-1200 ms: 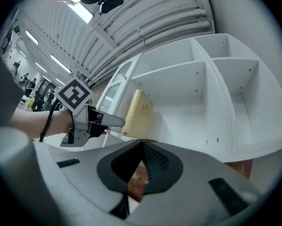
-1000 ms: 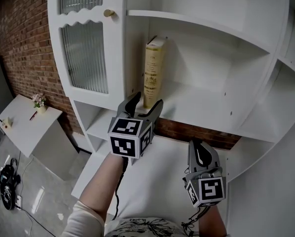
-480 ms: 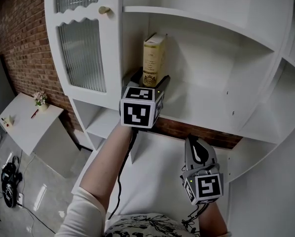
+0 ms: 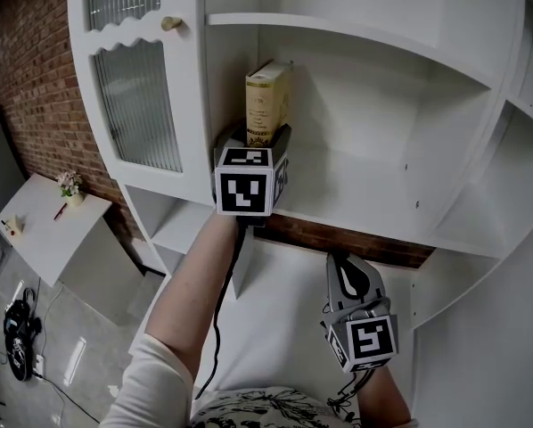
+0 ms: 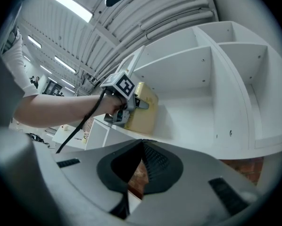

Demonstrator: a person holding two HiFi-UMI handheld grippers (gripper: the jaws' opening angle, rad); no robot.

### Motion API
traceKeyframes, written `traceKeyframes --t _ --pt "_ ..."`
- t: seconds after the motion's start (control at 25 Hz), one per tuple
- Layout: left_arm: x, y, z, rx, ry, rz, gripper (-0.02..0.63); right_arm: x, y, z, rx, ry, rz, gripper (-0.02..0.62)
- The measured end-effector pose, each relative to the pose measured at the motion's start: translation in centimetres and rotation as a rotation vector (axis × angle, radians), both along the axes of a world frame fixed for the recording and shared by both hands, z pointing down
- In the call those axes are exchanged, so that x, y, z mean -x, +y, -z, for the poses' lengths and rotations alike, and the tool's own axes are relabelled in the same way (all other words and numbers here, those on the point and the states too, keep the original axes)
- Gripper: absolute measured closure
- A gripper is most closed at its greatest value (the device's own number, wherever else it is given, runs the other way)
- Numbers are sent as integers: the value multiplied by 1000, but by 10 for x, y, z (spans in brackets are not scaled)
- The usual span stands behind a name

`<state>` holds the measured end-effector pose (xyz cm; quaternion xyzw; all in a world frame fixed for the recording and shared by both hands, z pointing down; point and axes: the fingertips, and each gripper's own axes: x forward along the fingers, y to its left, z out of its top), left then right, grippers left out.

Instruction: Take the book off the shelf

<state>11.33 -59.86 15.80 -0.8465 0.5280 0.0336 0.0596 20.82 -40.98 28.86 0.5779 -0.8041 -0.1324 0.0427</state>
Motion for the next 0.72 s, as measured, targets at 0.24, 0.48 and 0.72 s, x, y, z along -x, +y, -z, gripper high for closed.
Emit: traceKeyframes --t 0.24,0.48,0.72 --pt "-4 5 1 -15 0 -23 380 -3 1 -4 8 -9 -5 594" --pt "-2 16 4 -51 -9 -27 383 -5 8 -4 8 -12 -7 594" --pt "8 47 18 -130 -11 -27 385 -2 18 -3 6 -12 -14 594"
